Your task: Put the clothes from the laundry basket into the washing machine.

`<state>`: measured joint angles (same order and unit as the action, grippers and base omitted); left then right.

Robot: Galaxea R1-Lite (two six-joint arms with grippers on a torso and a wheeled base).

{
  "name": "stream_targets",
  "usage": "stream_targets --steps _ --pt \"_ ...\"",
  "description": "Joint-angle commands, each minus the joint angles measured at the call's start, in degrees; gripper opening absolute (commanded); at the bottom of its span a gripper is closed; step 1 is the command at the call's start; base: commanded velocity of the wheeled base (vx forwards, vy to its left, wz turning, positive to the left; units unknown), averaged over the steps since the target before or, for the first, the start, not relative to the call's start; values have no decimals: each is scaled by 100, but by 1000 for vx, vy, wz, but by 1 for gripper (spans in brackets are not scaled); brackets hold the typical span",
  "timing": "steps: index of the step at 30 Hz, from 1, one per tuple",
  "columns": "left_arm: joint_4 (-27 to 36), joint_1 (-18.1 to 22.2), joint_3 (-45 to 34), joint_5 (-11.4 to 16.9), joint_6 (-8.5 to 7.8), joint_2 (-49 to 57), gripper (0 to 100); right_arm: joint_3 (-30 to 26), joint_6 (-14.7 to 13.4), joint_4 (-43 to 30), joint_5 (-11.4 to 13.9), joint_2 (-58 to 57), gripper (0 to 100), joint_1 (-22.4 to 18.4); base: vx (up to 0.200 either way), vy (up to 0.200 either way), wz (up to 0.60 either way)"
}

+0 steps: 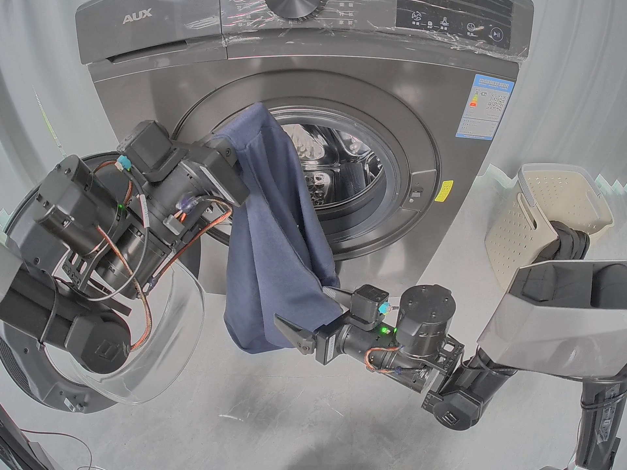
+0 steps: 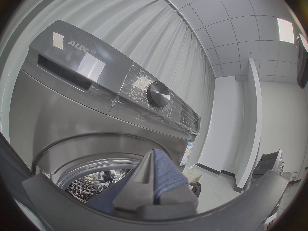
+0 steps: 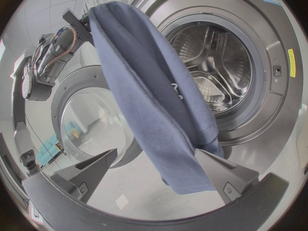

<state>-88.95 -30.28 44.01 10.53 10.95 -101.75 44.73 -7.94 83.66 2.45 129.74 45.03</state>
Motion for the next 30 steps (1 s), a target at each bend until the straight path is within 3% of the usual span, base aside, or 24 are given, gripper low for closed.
stream_targets --steps 1,5,17,30 --pt "1 -4 -6 1 4 -29 0 -43 -6 71 54 -2 100 120 0 0 0" --pt "1 -4 -6 1 4 -29 0 -52 -24 185 221 -28 100 208 0 0 0" --pt "1 13 3 1 4 -46 0 352 3 203 221 -37 100 -91 0 0 0" --pt "1 -4 -15 1 4 -64 0 528 20 141 230 -265 100 129 0 0 0"
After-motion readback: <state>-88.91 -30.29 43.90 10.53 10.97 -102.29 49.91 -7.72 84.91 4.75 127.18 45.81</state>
